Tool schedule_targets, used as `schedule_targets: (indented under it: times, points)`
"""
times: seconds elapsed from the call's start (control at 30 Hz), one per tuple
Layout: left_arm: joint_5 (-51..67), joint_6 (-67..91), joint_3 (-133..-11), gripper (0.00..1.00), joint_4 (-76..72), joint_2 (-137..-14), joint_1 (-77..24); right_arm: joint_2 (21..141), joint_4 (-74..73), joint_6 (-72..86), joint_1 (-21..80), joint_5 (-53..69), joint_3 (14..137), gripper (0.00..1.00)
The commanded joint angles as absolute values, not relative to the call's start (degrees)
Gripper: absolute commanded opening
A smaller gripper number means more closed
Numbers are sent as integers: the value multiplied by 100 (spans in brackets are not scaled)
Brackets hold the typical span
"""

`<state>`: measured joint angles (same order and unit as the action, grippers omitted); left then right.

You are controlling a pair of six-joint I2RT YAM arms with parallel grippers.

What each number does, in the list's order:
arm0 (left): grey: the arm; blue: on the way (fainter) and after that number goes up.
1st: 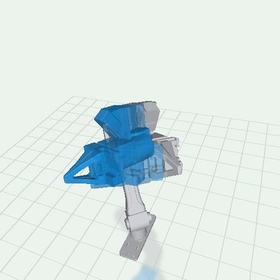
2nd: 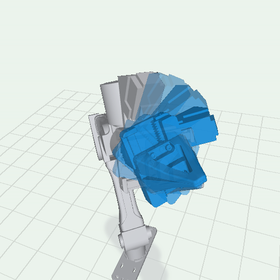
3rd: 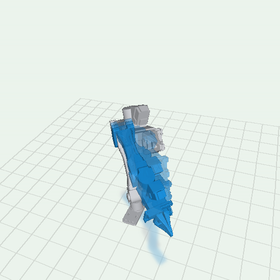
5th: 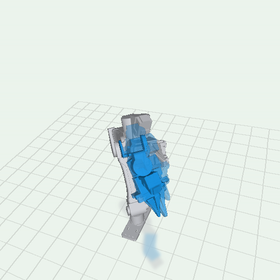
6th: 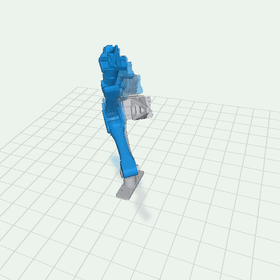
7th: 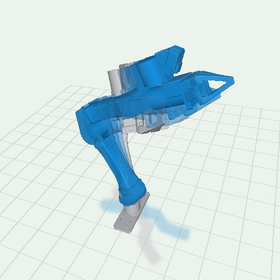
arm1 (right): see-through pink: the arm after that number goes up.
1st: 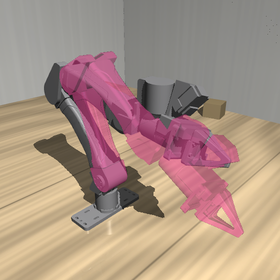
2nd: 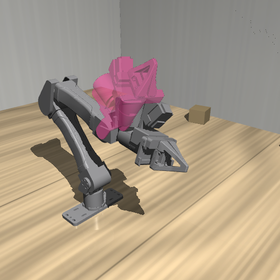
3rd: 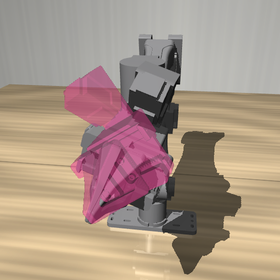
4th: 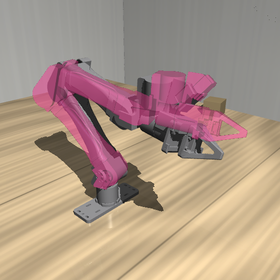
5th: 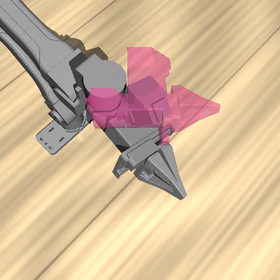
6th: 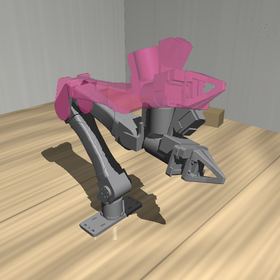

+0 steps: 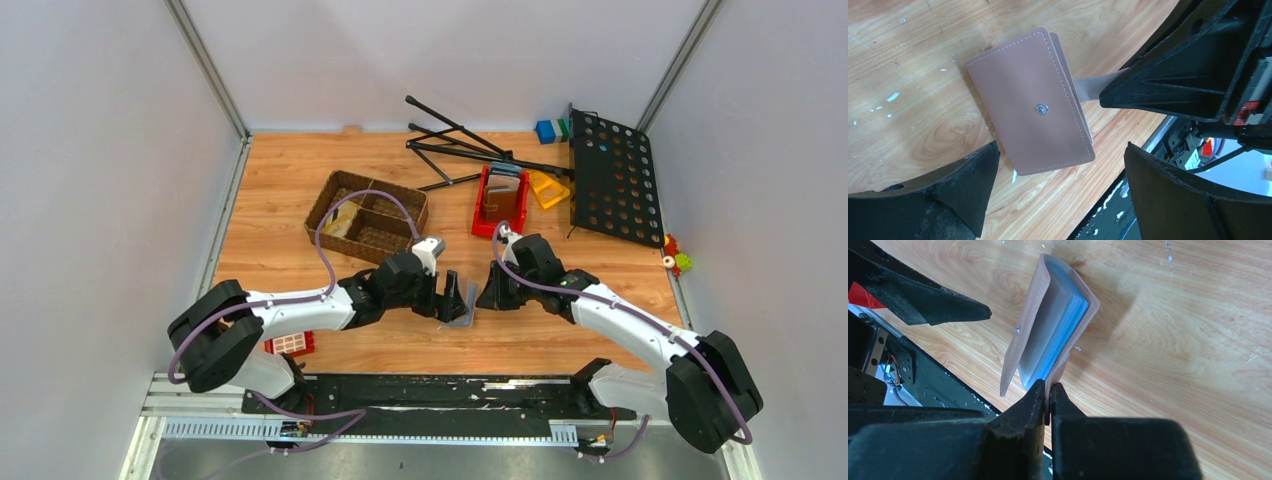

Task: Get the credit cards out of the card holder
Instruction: Open the card holder at the center of the board.

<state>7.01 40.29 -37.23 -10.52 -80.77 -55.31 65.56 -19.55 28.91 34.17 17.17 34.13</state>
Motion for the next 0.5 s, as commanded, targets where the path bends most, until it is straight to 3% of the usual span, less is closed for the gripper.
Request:
schedule_targets:
  times: [0.0, 0.13, 0.47]
  points:
    - [621, 3732, -4136, 100, -763, -8211, -5554, 6385, -1854, 2728, 3408, 1878, 3688, 0]
    - [432, 3618, -4487, 95, -184, -8557, -5554, 6329, -1926, 2678, 3410, 1873, 3765, 0]
    - [1475, 4040, -4227, 56, -610, -9046, -4906, 6337, -2104, 2597, 3402, 1700, 3819, 0]
